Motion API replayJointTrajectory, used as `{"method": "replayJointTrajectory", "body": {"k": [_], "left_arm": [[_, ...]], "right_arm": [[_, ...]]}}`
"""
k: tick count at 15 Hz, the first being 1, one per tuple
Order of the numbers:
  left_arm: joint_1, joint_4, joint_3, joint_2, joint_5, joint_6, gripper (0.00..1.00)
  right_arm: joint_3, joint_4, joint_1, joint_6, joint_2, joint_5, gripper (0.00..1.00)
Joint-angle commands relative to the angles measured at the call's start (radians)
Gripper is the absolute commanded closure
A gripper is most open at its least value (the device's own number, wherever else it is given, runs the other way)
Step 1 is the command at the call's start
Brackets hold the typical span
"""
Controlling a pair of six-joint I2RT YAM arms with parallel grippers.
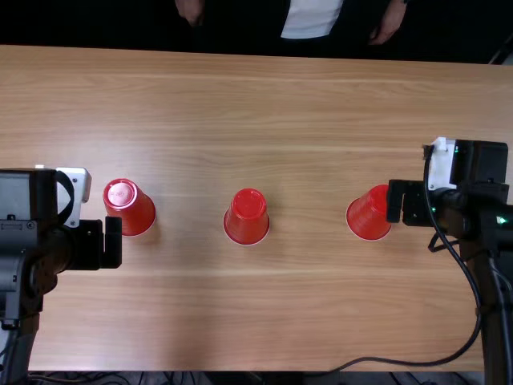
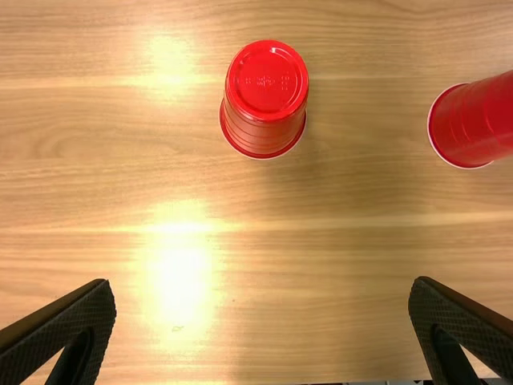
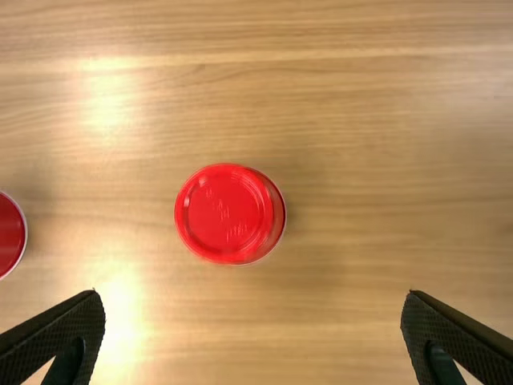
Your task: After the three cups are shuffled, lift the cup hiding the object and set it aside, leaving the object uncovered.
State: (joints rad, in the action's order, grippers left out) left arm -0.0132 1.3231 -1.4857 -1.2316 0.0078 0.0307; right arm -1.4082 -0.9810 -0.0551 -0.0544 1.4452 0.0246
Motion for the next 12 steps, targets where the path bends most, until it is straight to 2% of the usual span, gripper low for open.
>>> {"method": "replayJointTrajectory", "body": {"k": [1, 2, 3, 5, 6, 9, 12], "left_arm": [[0.002, -0.003, -0.033, -0.008, 0.001, 0.006, 0.0], [0.001, -0.003, -0.031, -0.008, 0.0, 0.008, 0.0], [0.001, -0.003, -0.03, -0.008, 0.0, 0.008, 0.0], [-0.001, -0.005, -0.028, -0.009, 0.001, 0.008, 0.0], [-0.001, -0.005, -0.028, -0.009, 0.0, 0.008, 0.0], [-0.002, -0.005, -0.028, -0.009, 0.0, 0.008, 0.0], [-0.002, -0.005, -0.028, -0.009, 0.001, 0.008, 0.0]], "right_arm": [[-0.029, 0.017, 0.0, -0.003, 0.035, 0.014, 0.0], [-0.028, 0.028, 0.0, -0.003, 0.066, 0.02, 0.0], [-0.025, 0.034, 0.0, -0.001, 0.089, 0.044, 0.0], [-0.021, 0.036, -0.002, 0.001, 0.121, 0.145, 0.0], [-0.021, 0.036, -0.005, -0.001, 0.132, 0.169, 0.0], [-0.02, 0.036, -0.005, -0.003, 0.193, 0.169, 0.0], [0.003, 0.037, -0.006, -0.005, 0.219, 0.152, 0.0]]}}
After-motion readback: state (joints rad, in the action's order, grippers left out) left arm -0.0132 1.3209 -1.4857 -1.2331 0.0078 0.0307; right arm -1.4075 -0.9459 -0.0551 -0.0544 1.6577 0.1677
